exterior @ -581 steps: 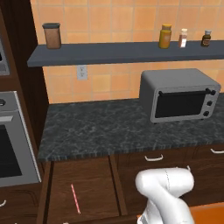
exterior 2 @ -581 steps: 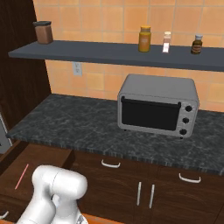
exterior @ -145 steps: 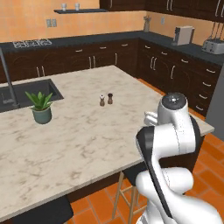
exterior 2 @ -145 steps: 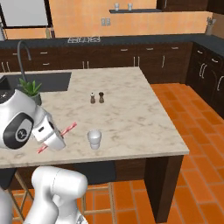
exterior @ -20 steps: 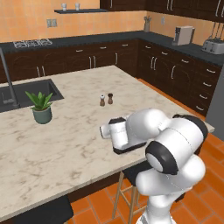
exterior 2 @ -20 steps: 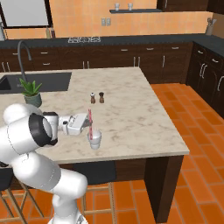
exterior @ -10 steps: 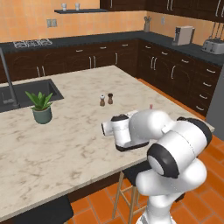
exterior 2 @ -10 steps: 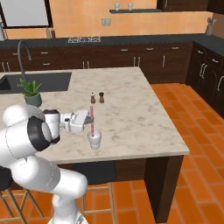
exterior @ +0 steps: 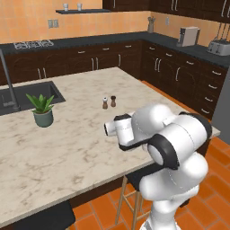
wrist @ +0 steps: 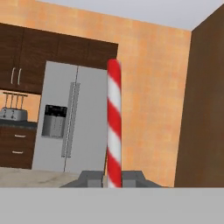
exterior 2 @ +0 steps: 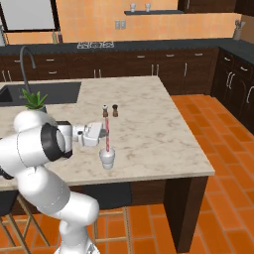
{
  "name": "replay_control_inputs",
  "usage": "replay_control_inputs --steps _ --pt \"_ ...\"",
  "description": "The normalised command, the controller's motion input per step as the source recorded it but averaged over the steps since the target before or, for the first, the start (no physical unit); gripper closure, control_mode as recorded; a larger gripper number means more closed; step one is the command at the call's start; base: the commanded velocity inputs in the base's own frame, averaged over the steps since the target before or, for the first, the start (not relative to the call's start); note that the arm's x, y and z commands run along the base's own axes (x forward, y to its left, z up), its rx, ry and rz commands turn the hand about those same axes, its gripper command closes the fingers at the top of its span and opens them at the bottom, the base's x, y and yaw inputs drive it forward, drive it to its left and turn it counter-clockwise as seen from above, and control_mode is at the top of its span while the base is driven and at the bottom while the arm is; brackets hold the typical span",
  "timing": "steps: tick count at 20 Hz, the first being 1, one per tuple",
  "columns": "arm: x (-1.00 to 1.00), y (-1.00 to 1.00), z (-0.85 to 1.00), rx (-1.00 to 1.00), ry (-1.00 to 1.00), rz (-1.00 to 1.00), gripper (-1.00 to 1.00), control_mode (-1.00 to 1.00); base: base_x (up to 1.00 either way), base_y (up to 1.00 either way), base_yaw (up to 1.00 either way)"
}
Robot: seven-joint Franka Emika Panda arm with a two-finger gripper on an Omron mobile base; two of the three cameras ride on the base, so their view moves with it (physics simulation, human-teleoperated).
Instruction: Take a straw from the drawer in front and place it inside the glass cup on the dining counter.
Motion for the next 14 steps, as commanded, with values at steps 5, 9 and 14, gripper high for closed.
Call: replay_control_inputs --steps 5,9,14 --pt "0.02 0.06 -0.61 -0.04 -0.2 0.0 1.0 -1.0 0.0 0.0 0.0" --pt "0.01 0.0 -0.55 -0.02 -0.24 0.0 1.0 -1.0 0.0 0.0 0.0" --pt "0.0 0.0 -0.73 -0.01 -0.27 0.0 1.0 -1.0 0.0 0.0 0.0"
